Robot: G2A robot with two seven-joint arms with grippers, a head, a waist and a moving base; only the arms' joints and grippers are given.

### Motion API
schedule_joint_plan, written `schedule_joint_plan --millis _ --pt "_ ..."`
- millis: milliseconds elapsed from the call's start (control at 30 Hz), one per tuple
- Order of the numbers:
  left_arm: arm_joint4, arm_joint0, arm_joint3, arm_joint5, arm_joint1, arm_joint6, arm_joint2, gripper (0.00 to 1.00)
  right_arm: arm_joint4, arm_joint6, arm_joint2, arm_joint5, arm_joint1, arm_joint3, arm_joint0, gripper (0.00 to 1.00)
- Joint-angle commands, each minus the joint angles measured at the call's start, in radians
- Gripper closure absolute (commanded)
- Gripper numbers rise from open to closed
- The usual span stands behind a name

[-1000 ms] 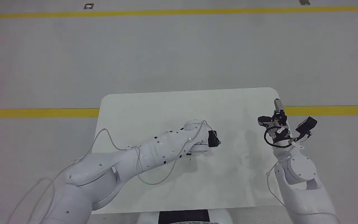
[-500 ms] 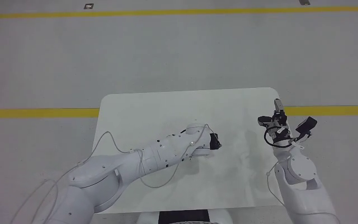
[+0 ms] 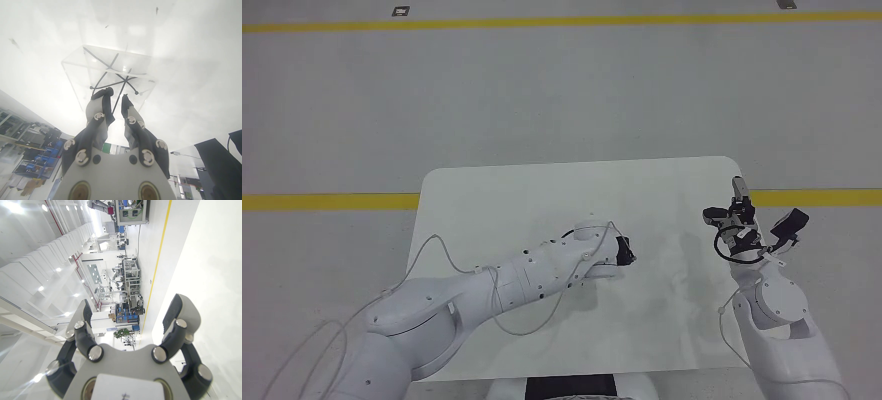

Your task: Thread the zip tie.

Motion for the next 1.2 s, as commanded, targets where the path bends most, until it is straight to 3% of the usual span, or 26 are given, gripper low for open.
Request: schedule_joint_plan --millis 0,567,1067,1167 --pt "0.019 0.002 -0.003 0.000 -0.002 0.000 0.000 0.83 0.000 0.000 0.000 0.000 0.000 0.000 0.000 0.00" --pt "0.086 0.014 -0.005 0.000 -0.013 0.000 0.000 0.73 0.000 0.000 0.000 0.000 0.000 0.000 0.000 0.00" --pt "0.110 0.029 0.028 0.000 -0.029 0.000 0.000 0.88 0.000 0.000 0.000 0.000 0.000 0.000 0.000 0.00" --pt "0.113 0.029 0.036 0.000 -0.033 0.000 0.000 1.00 0.000 0.000 0.000 0.000 0.000 0.000 0.000 0.00"
